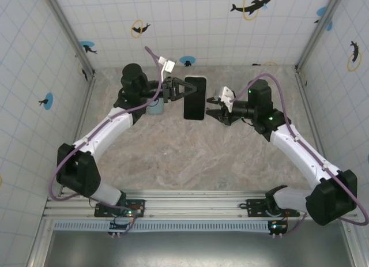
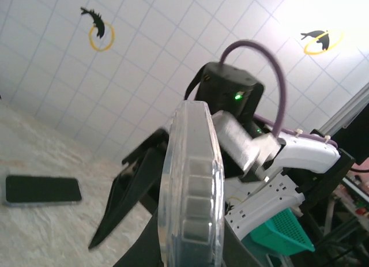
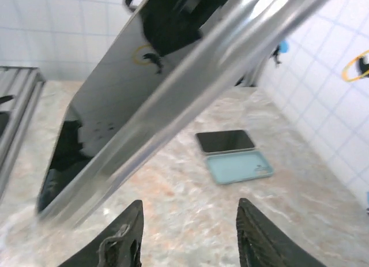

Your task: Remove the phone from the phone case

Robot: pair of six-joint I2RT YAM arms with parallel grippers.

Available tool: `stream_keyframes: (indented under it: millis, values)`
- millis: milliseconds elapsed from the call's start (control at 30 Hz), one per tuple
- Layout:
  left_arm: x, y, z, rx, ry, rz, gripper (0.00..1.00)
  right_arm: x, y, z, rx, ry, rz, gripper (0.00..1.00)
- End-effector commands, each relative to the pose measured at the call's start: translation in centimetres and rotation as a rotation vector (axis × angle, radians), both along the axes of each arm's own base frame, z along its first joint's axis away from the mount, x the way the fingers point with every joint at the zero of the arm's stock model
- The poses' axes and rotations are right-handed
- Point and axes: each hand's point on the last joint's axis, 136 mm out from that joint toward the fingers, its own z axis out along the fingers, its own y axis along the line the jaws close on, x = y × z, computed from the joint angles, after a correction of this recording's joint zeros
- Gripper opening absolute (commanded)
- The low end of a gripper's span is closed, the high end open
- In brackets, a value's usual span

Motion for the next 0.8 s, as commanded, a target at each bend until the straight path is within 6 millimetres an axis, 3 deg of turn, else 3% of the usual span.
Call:
stream_keyframes:
  millis: [0, 100, 300, 600, 767]
  values:
    - [-0.2, 0.4, 2.9, -0.037, -0.135, 0.014, 0.0, -3.7, 0.0, -1.7, 0.026, 0.22, 0.135, 0.49]
    - [-0.1, 0.3, 2.7, -0.036, -0.133, 0.014, 0.0, -4.5, 0.6, -1.4, 0.063, 0.261, 0.193, 0.5]
    - [0.1, 0.3, 2.1, -0.03, -0.121, 0.02, 0.0, -4.4, 1.8, 1.1, 0.179, 0.248, 0.233, 0.45]
    - [-0.2, 0.4, 1.5, -0.025, -0.111, 0.017, 0.0, -4.1, 2.6, 0.8, 0.158, 0.264, 0.248, 0.23]
    - [-0.5, 0.5, 1.4, -0.023, -0.111, 0.01, 0.0, -3.7, 2.8, 1.0, 0.153, 0.258, 0.244, 0.19]
